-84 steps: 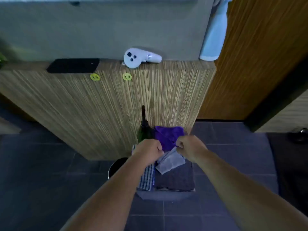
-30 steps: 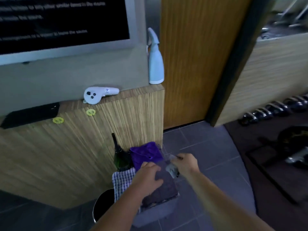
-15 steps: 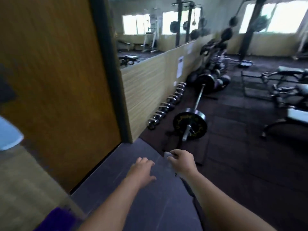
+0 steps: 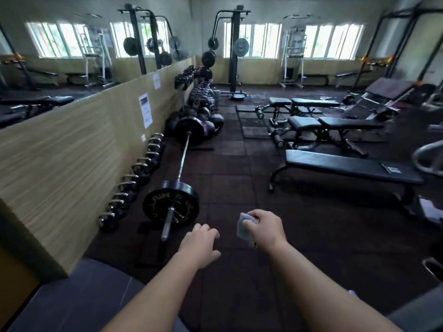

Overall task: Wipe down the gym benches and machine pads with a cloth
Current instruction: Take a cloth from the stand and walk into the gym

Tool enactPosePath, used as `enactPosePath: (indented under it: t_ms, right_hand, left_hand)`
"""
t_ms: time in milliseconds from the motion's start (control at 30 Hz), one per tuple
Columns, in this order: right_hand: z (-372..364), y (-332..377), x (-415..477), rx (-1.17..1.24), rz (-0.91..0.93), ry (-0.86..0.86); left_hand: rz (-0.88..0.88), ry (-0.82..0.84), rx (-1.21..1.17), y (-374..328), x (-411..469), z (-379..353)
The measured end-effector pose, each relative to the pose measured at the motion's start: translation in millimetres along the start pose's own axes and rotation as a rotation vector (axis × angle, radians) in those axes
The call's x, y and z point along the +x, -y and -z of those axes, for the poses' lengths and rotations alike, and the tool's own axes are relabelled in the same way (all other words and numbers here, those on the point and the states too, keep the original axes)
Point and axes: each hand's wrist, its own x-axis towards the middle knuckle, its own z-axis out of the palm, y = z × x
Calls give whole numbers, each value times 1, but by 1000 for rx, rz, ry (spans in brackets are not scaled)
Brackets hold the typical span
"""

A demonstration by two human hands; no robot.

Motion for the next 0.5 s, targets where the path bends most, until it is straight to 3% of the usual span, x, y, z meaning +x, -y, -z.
enactPosePath:
  t_ms: [500]
  right_hand:
    - [103, -70, 317, 16, -198, -330]
  left_hand:
    - [-371, 50, 179, -85, 403, 68]
